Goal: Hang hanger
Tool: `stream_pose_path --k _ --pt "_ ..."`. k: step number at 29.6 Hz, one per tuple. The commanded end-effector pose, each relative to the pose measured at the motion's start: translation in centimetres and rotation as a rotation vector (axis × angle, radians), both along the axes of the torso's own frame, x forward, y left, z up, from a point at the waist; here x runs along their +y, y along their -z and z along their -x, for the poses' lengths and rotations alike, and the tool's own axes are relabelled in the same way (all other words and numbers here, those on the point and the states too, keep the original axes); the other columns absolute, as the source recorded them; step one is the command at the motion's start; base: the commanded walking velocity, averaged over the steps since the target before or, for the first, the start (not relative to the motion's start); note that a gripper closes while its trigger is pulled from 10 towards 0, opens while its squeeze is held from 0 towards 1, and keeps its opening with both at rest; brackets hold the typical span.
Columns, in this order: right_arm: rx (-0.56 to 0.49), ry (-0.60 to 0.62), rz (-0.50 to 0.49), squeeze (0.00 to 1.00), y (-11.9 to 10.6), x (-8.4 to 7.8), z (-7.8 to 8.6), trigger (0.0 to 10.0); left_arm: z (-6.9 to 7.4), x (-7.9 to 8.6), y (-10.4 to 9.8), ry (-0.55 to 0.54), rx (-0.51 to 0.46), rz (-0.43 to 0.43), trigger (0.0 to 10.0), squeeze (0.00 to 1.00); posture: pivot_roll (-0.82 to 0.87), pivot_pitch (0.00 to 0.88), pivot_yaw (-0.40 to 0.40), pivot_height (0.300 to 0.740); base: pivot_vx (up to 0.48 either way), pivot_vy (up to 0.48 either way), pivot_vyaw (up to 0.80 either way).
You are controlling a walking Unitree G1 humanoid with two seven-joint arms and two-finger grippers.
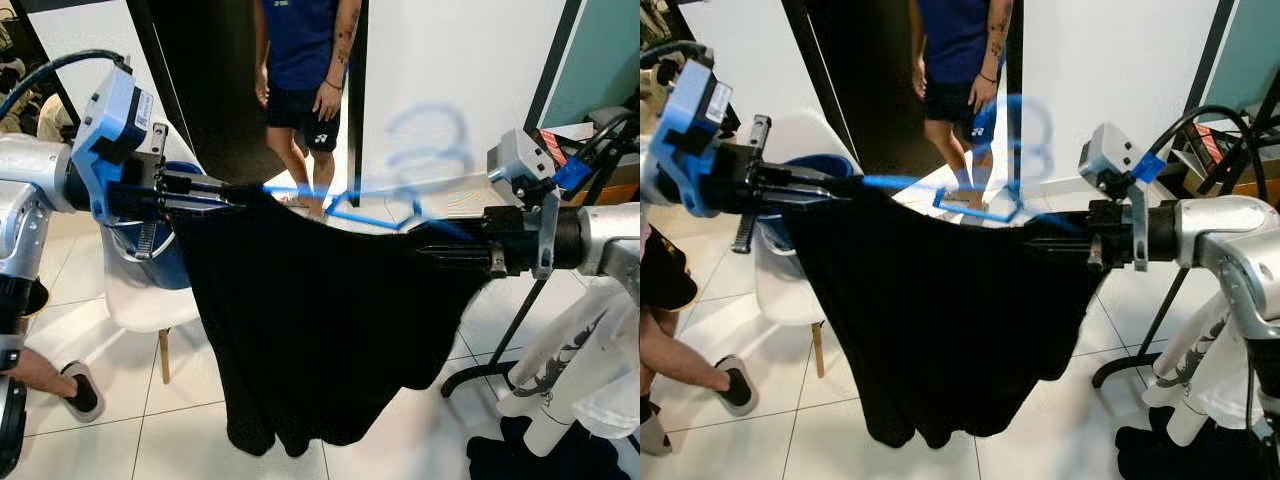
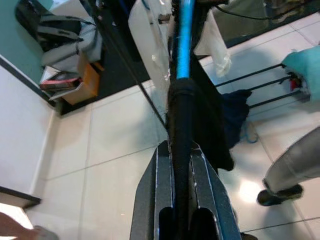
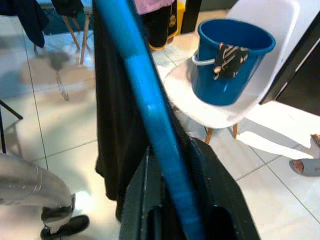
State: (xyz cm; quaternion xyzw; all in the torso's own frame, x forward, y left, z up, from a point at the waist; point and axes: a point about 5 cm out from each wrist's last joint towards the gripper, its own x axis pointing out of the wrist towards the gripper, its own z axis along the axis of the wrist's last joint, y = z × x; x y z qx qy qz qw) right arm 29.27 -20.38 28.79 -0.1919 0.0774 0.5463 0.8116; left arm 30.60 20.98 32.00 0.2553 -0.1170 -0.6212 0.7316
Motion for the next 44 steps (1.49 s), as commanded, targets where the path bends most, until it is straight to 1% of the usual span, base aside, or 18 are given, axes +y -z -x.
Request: stream_pose_path --k 1,2,3,5,6,11,26,28,32,34,35,36,38,39,40,42,43,44 --pt "0.006 -0.004 0.025 0.0 0.3 0.1 0.0 0.0 0.3 0.2 -0.4 0.014 -0.011 0.016 10.0 0.0 -0.1 0.0 0.041 0.74 0.0 0.0 0.0" --pt "0.011 0.001 0.028 0.0 0.4 0.0 -0.1 0.0 0.3 0.2 -0.1 0.014 0.001 0.013 10.0 0.0 -0.1 0.0 0.041 0.74 0.0 0.0 0.0" --pt "0.021 0.005 0.032 0.0 0.6 -0.1 -0.1 0.0 0.3 0.2 0.4 0.017 0.033 0.005 10.0 0.31 -0.1 0.0 0.04 0.74 0.0 0.0 0.0" --pt "0.028 0.007 0.035 0.0 0.7 -0.1 -0.1 0.0 0.3 0.3 0.7 0.019 0.055 0.0 10.0 0.31 -0.1 0.0 0.04 0.74 0.0 0.0 0.0" --pt "0.034 0.013 0.037 0.0 0.8 -0.1 -0.1 0.0 0.4 0.3 1.0 0.02 0.081 -0.005 10.0 1.0 -0.11 0.0 0.04 0.74 0.0 0.0 0.0" --pt "0.065 0.034 0.049 0.0 1.3 -0.6 -0.1 0.0 0.2 0.6 2.4 -0.009 0.121 0.009 10.0 1.0 -0.11 0.0 0.034 0.74 0.0 0.0 0.0" --pt "0.103 0.039 0.043 0.0 1.6 -1.2 0.1 0.0 -0.1 1.8 3.0 -0.075 0.15 0.035 10.0 1.0 -0.11 0.0 0.031 0.74 0.0 0.0 0.0" --pt "0.141 0.099 0.056 0.0 2.7 -2.3 0.0 0.0 -0.5 2.9 3.3 -0.151 0.151 0.085 10.0 1.0 -0.11 0.0 0.03 0.74 0.0 0.0 0.0" --pt "0.16 0.135 0.069 0.0 3.3 -2.9 -0.1 0.0 -0.7 3.4 3.3 -0.188 0.146 0.111 10.0 1.0 -0.11 0.0 0.03 0.74 0.0 0.0 0.0" --pt "0.229 0.279 0.133 0.0 5.9 -5.2 -0.1 0.0 -1.1 5.7 3.7 -0.362 0.112 0.242 10.0 1.0 -0.1 0.0 0.03 0.74 0.0 0.0 0.0" --pt "0.229 0.279 0.133 0.0 5.9 -5.2 -0.1 0.0 -1.1 5.7 3.7 -0.362 0.112 0.242 10.0 1.0 -0.1 0.0 0.03 0.74 0.0 0.0 0.0" --pt "0.259 0.354 0.165 0.0 7.1 -6.3 0.0 0.0 -1.2 6.7 4.3 -0.443 0.11 0.303 10.0 1.0 -0.1 0.0 0.028 0.74 0.0 0.0 0.0" --pt "0.284 0.417 0.187 0.0 8.1 -7.2 0.1 0.0 -1.1 7.3 5.0 -0.503 0.114 0.35 10.0 1.0 -0.1 0.0 0.027 0.74 0.0 0.0 0.0" --pt "0.284 0.417 0.187 0.0 8.1 -7.2 0.1 0.0 -1.1 7.3 5.0 -0.503 0.114 0.35 10.0 1.0 -0.1 0.0 0.027 0.74 0.0 0.0 0.0" --pt "0.307 0.499 0.202 0.0 9.2 -8.1 0.2 0.0 -1.2 7.5 6.5 -0.571 0.139 0.4 10.0 1.0 -0.1 0.0 0.024 0.74 0.0 0.0 0.0" --pt "0.307 0.499 0.202 0.0 9.2 -8.1 0.2 0.0 -1.2 7.5 6.5 -0.571 0.139 0.4 10.0 1.0 -0.1 0.0 0.024 0.74 0.0 0.0 0.0" --pt "0.339 0.591 0.182 0.0 10.2 -8.8 0.3 0.0 -1.3 7.3 8.8 -0.654 0.178 0.444 10.0 1.0 -0.1 0.0 0.018 0.74 0.0 0.0 0.0" --pt "0.339 0.591 0.182 0.0 10.2 -8.8 0.3 0.0 -1.3 7.3 8.8 -0.654 0.178 0.444 10.0 1.0 -0.1 0.0 0.018 0.74 0.0 0.0 0.0"
